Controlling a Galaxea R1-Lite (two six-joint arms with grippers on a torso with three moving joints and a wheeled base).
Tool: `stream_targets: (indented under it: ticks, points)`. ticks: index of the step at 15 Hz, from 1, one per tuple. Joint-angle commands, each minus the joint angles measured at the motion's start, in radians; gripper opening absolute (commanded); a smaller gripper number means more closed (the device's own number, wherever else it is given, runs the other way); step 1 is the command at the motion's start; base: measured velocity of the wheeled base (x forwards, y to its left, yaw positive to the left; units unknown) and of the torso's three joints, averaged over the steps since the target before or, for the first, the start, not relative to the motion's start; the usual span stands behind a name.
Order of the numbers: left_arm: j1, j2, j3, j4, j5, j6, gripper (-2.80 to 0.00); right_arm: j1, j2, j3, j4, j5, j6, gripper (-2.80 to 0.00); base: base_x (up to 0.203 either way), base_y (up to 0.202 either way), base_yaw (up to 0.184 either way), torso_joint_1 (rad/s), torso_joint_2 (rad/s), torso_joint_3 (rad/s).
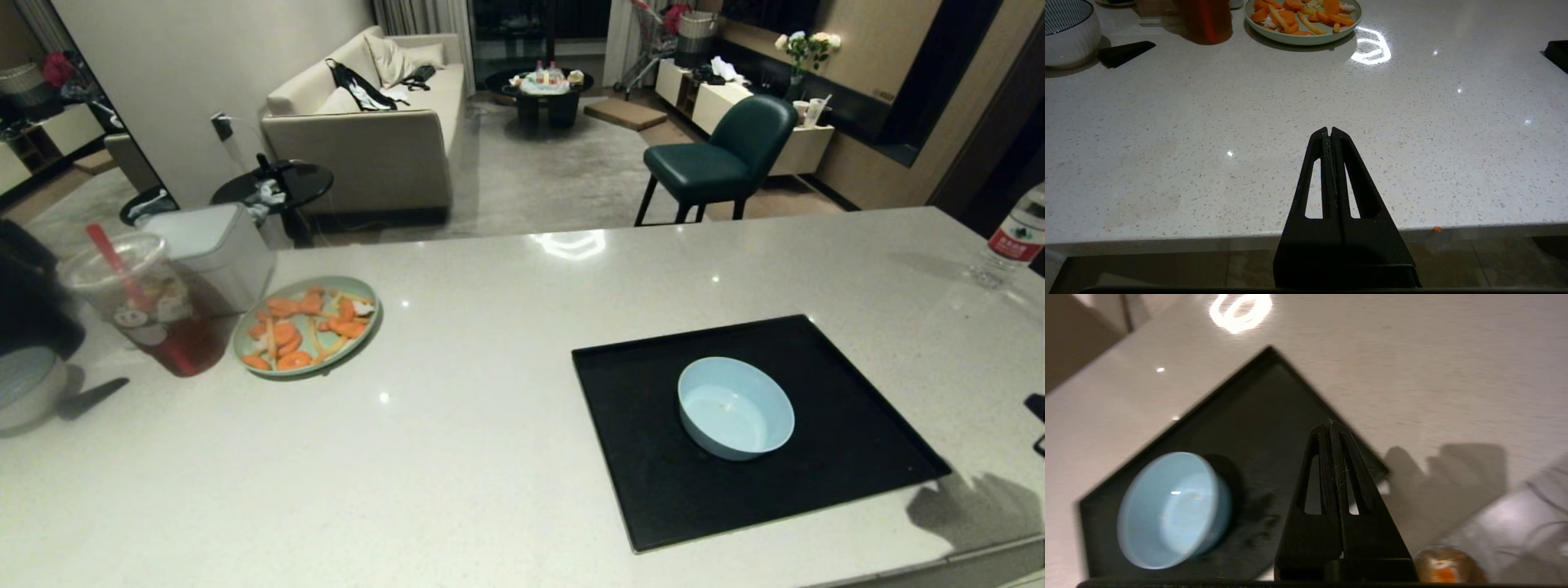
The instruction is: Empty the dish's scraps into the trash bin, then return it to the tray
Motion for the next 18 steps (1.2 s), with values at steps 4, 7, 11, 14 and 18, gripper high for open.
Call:
stream_targets:
  ticks: [4,7,11,14,18]
  points:
    - [-0.001,0.001,0.000,-0.001,0.000,-0.001,-2.80,-0.035,-0.439,0.204,0.024,-0.007,-0.204,-2.80,0.000,0.000,0.000,0.000,0.00,0.000]
    - [0.000,0.001,0.000,-0.001,0.000,-0.001,-2.80,0.008,-0.661,0.263,0.094,-0.007,-0.319,-2.80,0.000,0.000,0.000,0.000,0.00,0.000]
    - [0.000,0.001,0.000,-0.001,0.000,-0.002,-2.80,-0.015,-0.670,0.332,0.177,0.230,-0.365,-2.80,0.000,0.000,0.000,0.000,0.00,0.000]
    - [0.000,0.001,0.000,-0.001,0.000,-0.002,-2.80,-0.045,-0.675,0.332,0.249,0.326,-0.424,-2.80,0.000,0.000,0.000,0.000,0.00,0.000]
    - [0.000,0.000,0.000,-0.001,0.000,-0.001,-2.80,-0.153,-0.716,0.332,0.330,0.329,-0.477,-2.80,0.000,0.000,0.000,0.000,0.00,0.000]
